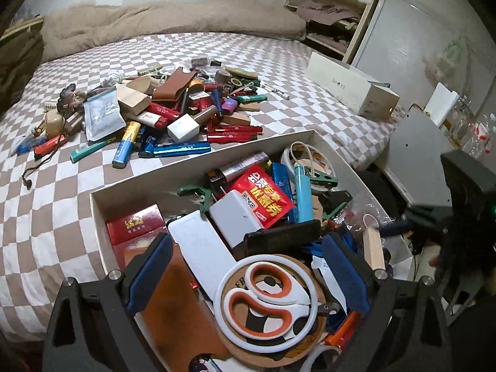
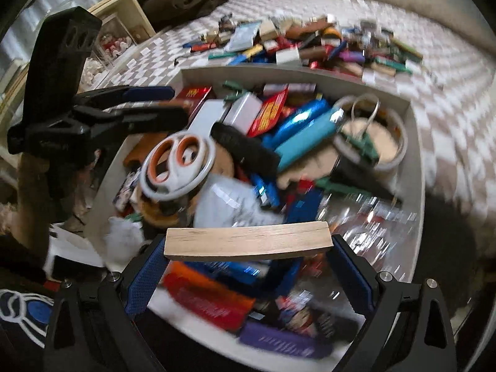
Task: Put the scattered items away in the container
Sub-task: 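Open the left tool to release the black case while the right tool releases the stick, then lift both tools up out of the white box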
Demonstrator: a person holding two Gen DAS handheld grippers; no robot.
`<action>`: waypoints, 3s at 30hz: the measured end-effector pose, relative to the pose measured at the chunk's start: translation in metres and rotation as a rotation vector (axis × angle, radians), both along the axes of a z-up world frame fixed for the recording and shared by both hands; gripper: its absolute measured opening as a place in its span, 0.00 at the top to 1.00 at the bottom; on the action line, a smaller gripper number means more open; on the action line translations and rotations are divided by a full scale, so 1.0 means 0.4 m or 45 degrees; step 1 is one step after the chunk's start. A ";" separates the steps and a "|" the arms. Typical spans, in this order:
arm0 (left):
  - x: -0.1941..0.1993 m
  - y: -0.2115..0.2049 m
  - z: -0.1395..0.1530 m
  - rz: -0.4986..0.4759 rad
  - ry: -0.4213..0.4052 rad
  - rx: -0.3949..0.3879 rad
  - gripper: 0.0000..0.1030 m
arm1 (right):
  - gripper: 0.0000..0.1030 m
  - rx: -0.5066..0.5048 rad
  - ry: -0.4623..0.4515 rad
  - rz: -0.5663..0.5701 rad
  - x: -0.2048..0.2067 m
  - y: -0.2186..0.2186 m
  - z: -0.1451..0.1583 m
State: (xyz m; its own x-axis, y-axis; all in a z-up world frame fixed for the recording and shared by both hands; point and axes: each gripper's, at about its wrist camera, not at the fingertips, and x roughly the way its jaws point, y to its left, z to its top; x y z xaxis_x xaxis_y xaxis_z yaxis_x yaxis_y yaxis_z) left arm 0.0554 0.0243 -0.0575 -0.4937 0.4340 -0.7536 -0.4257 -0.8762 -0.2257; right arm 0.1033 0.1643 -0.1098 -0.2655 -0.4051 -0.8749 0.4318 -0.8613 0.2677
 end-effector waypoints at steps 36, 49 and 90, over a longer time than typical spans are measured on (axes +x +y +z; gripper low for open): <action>0.045 -0.008 -0.007 -0.005 0.131 -0.037 0.05 | 0.00 -0.004 -0.264 -0.139 0.043 0.005 -0.012; 0.037 0.002 -0.015 0.035 0.108 -0.100 0.05 | 0.00 -0.091 -0.228 0.024 0.047 -0.054 0.008; 0.041 -0.008 0.067 0.231 0.156 -0.062 0.00 | 0.00 -0.005 0.331 -0.209 -0.086 0.079 0.096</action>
